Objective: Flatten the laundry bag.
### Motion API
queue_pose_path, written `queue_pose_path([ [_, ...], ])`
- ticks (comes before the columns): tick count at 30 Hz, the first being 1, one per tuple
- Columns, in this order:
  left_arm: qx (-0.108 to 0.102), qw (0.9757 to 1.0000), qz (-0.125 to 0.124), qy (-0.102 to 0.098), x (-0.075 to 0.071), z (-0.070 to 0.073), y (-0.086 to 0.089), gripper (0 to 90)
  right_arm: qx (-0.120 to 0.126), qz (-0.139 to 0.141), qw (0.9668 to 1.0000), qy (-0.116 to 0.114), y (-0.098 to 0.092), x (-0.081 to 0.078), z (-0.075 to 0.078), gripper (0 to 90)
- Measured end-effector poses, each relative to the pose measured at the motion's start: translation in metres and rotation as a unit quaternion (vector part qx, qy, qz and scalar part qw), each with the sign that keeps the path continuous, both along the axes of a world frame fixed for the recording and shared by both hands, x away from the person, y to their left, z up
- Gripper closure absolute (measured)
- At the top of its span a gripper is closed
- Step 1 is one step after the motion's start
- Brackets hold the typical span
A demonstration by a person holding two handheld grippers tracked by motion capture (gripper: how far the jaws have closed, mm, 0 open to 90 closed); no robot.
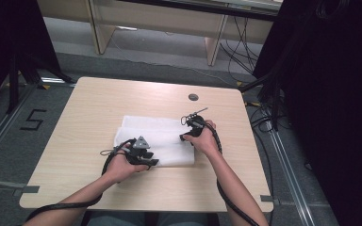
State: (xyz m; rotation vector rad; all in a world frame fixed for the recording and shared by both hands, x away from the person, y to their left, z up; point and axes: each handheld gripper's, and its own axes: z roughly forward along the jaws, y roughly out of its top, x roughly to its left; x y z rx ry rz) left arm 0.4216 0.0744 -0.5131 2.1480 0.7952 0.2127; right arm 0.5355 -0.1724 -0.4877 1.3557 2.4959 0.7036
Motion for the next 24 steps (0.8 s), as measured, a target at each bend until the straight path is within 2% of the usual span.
queue_pose_path([
  [1,0.002,1.0000,-0.003,0.001,0.000,0.000,0.001,60.9,-0.017,0.018,0.9996,-0.016,0.001,0.000,-0.002,43.7],
  [2,0.001,1.0000,-0.002,0.002,0.000,0.000,0.001,60.9,-0.017,0.018,0.9996,-0.016,0.001,0.000,-0.002,43.7],
  [3,-0.001,1.0000,0.006,0.002,0.000,-0.001,0.001,61.2,-0.031,0.034,0.9987,-0.021,0.005,-0.003,-0.001,47.5],
  [5,0.005,1.0000,-0.003,0.000,0.000,0.000,0.001,61.3,-0.034,0.037,0.9986,-0.019,0.007,-0.004,0.000,49.5],
  [6,0.003,1.0000,-0.001,-0.002,0.000,-0.001,0.000,61.3,-0.031,0.049,0.9982,-0.016,0.009,-0.005,0.001,59.5],
  [8,0.003,1.0000,0.000,-0.002,-0.001,-0.001,0.000,61.2,-0.034,0.055,0.9977,-0.018,0.009,-0.005,0.001,62.5],
  [9,0.003,1.0000,-0.001,-0.002,-0.001,-0.001,0.000,61.2,-0.032,0.055,0.9979,-0.008,0.012,-0.008,0.002,68.3],
  [10,0.003,1.0000,-0.001,-0.002,-0.001,-0.001,0.000,61.3,-0.034,0.064,0.9973,-0.014,0.012,-0.008,0.002,71.6],
  [11,0.003,1.0000,-0.001,-0.002,0.000,-0.001,0.000,61.4,-0.041,0.074,0.9963,-0.017,0.014,-0.008,0.002,74.0],
  [13,0.004,1.0000,-0.001,-0.003,0.000,-0.001,0.000,62.2,-0.053,0.078,0.9955,-0.009,0.019,-0.011,0.004,80.4],
  [14,0.004,1.0000,0.000,-0.003,-0.001,-0.001,0.000,62.2,-0.053,0.078,0.9955,-0.009,0.019,-0.011,0.004,80.4],
  [15,0.004,1.0000,0.000,-0.004,-0.001,-0.002,0.000,62.6,-0.063,0.091,0.9937,-0.017,0.021,-0.010,0.004,82.9],
  [17,0.004,1.0000,0.000,-0.005,-0.001,-0.002,0.000,62.6,-0.066,0.094,0.9933,-0.013,0.022,-0.010,0.005,83.4],
  [22,0.003,1.0000,0.003,-0.001,-0.001,-0.002,0.000,62.8,-0.066,0.090,0.9937,-0.008,0.023,-0.012,0.010,84.6],
  [23,0.001,1.0000,0.004,-0.001,-0.001,-0.003,-0.001,62.8,-0.063,0.095,0.9934,-0.017,0.023,-0.012,0.011,84.7],
  [24,0.002,1.0000,0.005,-0.002,-0.002,-0.002,-0.001,62.9,-0.063,0.090,0.9938,-0.015,0.024,-0.014,0.014,84.8],
])
